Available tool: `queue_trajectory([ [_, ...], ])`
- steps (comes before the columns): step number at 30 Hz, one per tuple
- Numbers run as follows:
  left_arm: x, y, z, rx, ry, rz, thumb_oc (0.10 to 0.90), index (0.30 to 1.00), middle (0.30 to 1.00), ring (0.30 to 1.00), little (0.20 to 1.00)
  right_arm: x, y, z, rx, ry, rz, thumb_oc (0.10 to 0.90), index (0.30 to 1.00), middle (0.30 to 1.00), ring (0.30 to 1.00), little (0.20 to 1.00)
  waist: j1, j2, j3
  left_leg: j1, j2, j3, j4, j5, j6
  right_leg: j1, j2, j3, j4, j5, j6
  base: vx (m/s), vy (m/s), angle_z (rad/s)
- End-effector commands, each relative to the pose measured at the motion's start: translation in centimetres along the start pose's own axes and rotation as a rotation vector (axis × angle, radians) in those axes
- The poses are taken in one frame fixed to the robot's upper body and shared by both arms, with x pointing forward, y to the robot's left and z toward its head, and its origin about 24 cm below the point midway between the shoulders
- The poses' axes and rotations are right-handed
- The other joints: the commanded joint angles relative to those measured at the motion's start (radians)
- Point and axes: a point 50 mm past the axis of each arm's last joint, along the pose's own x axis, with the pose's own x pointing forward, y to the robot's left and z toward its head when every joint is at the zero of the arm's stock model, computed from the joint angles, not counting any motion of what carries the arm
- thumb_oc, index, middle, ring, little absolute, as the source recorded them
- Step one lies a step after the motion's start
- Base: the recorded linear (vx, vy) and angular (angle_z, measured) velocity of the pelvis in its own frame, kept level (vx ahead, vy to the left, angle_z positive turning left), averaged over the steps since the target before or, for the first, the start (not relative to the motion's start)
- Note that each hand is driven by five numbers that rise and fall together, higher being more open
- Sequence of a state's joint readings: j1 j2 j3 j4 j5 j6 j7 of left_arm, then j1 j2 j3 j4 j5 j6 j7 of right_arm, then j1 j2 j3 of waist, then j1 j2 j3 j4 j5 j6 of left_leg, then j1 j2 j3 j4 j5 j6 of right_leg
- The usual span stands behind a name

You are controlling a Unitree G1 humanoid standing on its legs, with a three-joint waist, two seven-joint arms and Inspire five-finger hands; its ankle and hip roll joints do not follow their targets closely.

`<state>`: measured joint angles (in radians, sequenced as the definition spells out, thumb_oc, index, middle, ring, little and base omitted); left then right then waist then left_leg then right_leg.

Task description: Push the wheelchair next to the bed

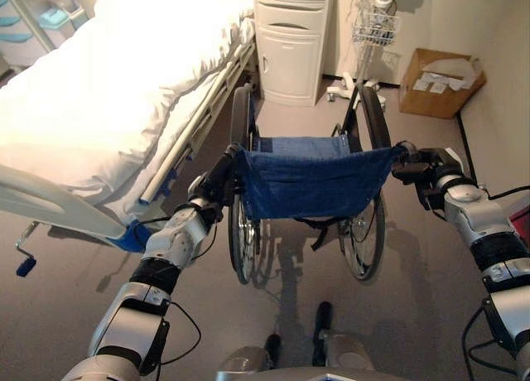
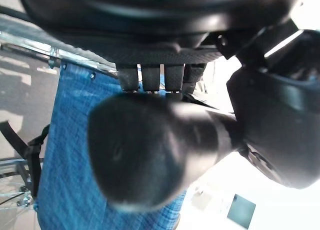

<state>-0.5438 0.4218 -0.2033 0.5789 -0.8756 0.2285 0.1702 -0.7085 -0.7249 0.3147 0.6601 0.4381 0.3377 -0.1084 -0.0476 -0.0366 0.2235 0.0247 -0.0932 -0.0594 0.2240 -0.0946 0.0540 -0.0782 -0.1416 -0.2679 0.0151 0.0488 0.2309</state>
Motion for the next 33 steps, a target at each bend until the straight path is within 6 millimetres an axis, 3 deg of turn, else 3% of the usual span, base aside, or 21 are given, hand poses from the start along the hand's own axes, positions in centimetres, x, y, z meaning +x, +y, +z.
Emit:
queue_trajectory([
  [1, -0.4, -2.8, 5.1, 0.132, -0.295, -0.068, 0.4, 0.3, 0.3, 0.3, 0.3, -1.1, 6.2, 7.7, -0.053, -0.347, 0.228, 0.4, 0.3, 0.3, 0.3, 0.3, 0.051, -0.004, -0.092, 0.162, -0.072, 0.004, -0.136, -0.1, 0.006, -0.104, 0.007, 0.111, 0.021, 0.149, -0.051, 0.24, -0.208, 0.82],
  [5, -0.5, -1.9, 5.6, 0.128, -0.309, -0.041, 0.4, 0.3, 0.3, 0.3, 0.3, -1.1, 6.6, 7.0, -0.06, -0.324, 0.23, 0.4, 0.3, 0.3, 0.3, 0.3, 0.042, 0.003, -0.111, 0.159, -0.052, 0.03, -0.103, -0.106, -0.011, -0.081, 0.018, 0.11, 0.07, 0.11, -0.072, 0.28, -0.273, 0.73],
  [7, -0.6, -1.4, 5.9, 0.134, -0.317, -0.023, 0.4, 0.3, 0.3, 0.3, 0.3, -1.3, 6.9, 6.8, -0.048, -0.318, 0.229, 0.4, 0.3, 0.3, 0.3, 0.3, 0.031, 0.01, -0.123, 0.171, -0.028, 0.048, -0.073, -0.103, -0.032, -0.064, 0.03, 0.098, 0.091, 0.071, -0.099, 0.26, -0.268, 0.36],
  [11, -0.7, -1.5, 6.4, 0.144, -0.345, -0.018, 0.4, 0.3, 0.3, 0.3, 0.3, -1.5, 7.1, 6.6, -0.02, -0.316, 0.219, 0.4, 0.3, 0.3, 0.3, 0.3, 0.006, 0.023, -0.136, 0.166, 0.021, 0.079, 0.08, 0.017, -0.098, -0.025, 0.065, 0.093, 0.097, 0.012, -0.154, 0.19, -0.232, 0.19],
  [12, -0.8, -1.7, 6.5, 0.15, -0.354, -0.015, 0.4, 0.3, 0.3, 0.3, 0.3, -1.6, 7.2, 6.4, -0.018, -0.319, 0.217, 0.4, 0.3, 0.3, 0.3, 0.3, -0.002, 0.018, -0.132, 0.131, 0.043, 0.113, 0.211, 0.086, -0.13, 0.002, 0.07, 0.086, 0.095, -0.009, -0.179, 0.12, -0.184, 0.18],
  [15, -0.9, -1.6, 6.8, 0.159, -0.363, -0.008, 0.4, 0.3, 0.3, 0.3, 0.3, -1.8, 7.5, 5.9, -0.007, -0.315, 0.21, 0.4, 0.3, 0.3, 0.3, 0.3, -0.003, -0.003, -0.113, 0.006, 0.057, 0.156, 0.442, 0.136, -0.153, 0.054, 0.064, 0.093, 0.101, -0.041, -0.21, 0.2, -0.222, 0.18],
  [16, -0.9, -1.5, 7.0, 0.17, -0.363, -0.005, 0.4, 0.3, 0.3, 0.3, 0.3, -1.8, 7.5, 5.5, 0.001, -0.307, 0.2, 0.4, 0.3, 0.3, 0.3, 0.3, 0.002, -0.006, -0.104, -0.052, 0.085, 0.174, 0.463, 0.117, -0.148, 0.079, 0.065, 0.094, 0.105, -0.057, -0.214, 0.25, -0.156, 0.1],
  [18, -0.8, -1.2, 7.3, 0.186, -0.365, -0.005, 0.4, 0.3, 0.3, 0.3, 0.3, -1.8, 7.6, 5.0, 0.009, -0.295, 0.188, 0.4, 0.3, 0.3, 0.3, 0.3, 0.005, -0.006, -0.096, -0.09, 0.124, 0.205, 0.378, 0.1, -0.131, 0.112, 0.071, 0.098, 0.106, -0.078, -0.211, 0.26, -0.058, 0.11],
  [19, -0.8, -0.9, 7.7, 0.196, -0.37, -0.005, 0.4, 0.3, 0.3, 0.3, 0.3, -1.8, 7.8, 5.0, 0.016, -0.289, 0.181, 0.4, 0.3, 0.3, 0.3, 0.3, 0.01, 0.0, -0.091, -0.086, 0.137, 0.224, 0.278, 0.093, -0.124, 0.134, 0.081, 0.098, 0.105, -0.096, -0.206, 0.24, 0.01, 0.07],
  [20, -0.7, -0.8, 7.9, 0.197, -0.37, -0.005, 0.4, 0.3, 0.3, 0.3, 0.3, -1.8, 7.8, 5.0, 0.017, -0.287, 0.18, 0.4, 0.3, 0.3, 0.3, 0.3, 0.013, 0.001, -0.09, -0.081, 0.136, 0.229, 0.245, 0.09, -0.122, 0.143, 0.083, 0.1, 0.103, -0.1, -0.203, 0.36, 0.08, 0.09],
  [21, -0.6, -0.5, 8.4, 0.202, -0.374, -0.004, 0.4, 0.3, 0.3, 0.3, 0.3, -1.8, 8.0, 5.1, 0.023, -0.279, 0.174, 0.4, 0.3, 0.3, 0.3, 0.3, 0.021, 0.014, -0.089, -0.086, 0.139, 0.236, 0.09, 0.111, -0.125, 0.169, 0.101, 0.104, 0.096, -0.116, -0.197, 0.35, 0.116, 0.08],
  [24, -0.5, -0.2, 8.9, 0.203, -0.376, -0.005, 0.4, 0.3, 0.3, 0.3, 0.3, -1.9, 8.3, 4.9, 0.031, -0.269, 0.175, 0.4, 0.3, 0.3, 0.3, 0.3, 0.044, 0.03, -0.089, -0.126, 0.147, 0.224, -0.148, 0.191, -0.152, 0.243, 0.127, 0.13, 0.058, -0.138, -0.184, 0.41, 0.138, -0.02],
  [25, -0.7, 0.2, 9.0, 0.198, -0.378, -0.008, 0.4, 0.3, 0.3, 0.3, 0.3, -2.0, 8.4, 4.3, 0.03, -0.263, 0.18, 0.4, 0.3, 0.3, 0.3, 0.3, 0.059, 0.034, -0.089, -0.159, 0.162, 0.218, -0.235, 0.259, -0.169, 0.299, 0.131, 0.152, 0.033, -0.155, -0.178, 0.33, 0.101, -0.1],
  [28, -0.8, 0.6, 8.8, 0.192, -0.376, -0.007, 0.4, 0.3, 0.3, 0.3, 0.3, -2.2, 8.1, 3.6, 0.025, -0.256, 0.195, 0.4, 0.3, 0.3, 0.3, 0.3, 0.068, 0.03, -0.093, -0.177, 0.167, 0.225, -0.235, 0.271, -0.17, 0.343, 0.116, 0.17, 0.018, -0.173, -0.167, 0.35, 0.14, -0.41],
  [33, -0.5, 0.9, 8.8, 0.198, -0.365, 0.006, 0.4, 0.3, 0.3, 0.3, 0.3, -2.3, 8.0, 2.4, 0.021, -0.246, 0.235, 0.4, 0.3, 0.3, 0.3, 0.3, 0.062, 0.026, -0.116, -0.148, 0.153, 0.25, -0.154, 0.185, -0.134, 0.346, 0.055, 0.131, 0.049, -0.188, -0.131, 0.32, 0.194, -0.46],
])
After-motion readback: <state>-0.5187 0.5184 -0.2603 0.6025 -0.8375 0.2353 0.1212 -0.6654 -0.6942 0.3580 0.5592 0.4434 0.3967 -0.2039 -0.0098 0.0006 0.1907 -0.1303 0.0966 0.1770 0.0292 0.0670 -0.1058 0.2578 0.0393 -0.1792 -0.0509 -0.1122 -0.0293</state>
